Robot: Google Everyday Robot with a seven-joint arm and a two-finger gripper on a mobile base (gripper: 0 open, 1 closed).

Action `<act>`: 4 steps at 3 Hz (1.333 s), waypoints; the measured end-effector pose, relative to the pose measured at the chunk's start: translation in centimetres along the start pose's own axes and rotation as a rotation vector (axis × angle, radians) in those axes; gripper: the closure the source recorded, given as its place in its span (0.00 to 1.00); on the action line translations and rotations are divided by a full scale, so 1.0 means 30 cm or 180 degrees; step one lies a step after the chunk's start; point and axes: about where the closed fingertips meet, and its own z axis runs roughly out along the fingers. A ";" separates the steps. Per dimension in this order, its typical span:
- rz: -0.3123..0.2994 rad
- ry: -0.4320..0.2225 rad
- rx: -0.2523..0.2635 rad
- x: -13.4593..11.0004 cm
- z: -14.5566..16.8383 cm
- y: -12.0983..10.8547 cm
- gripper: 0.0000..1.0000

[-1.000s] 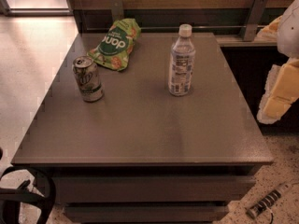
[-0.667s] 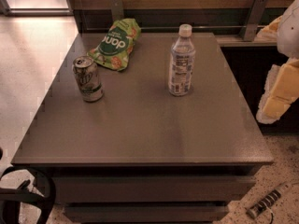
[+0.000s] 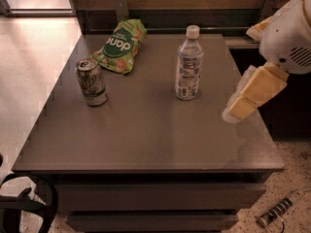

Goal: Pick 7up can

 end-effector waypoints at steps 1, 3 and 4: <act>0.0111 -0.0499 -0.0030 -0.068 0.122 0.027 0.00; 0.0350 -0.1404 -0.0036 -0.148 0.298 0.085 0.00; 0.0382 -0.1778 -0.0021 -0.201 0.308 0.135 0.00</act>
Offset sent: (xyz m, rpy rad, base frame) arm 0.0426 0.0831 -0.0761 0.5375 -0.1414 0.0356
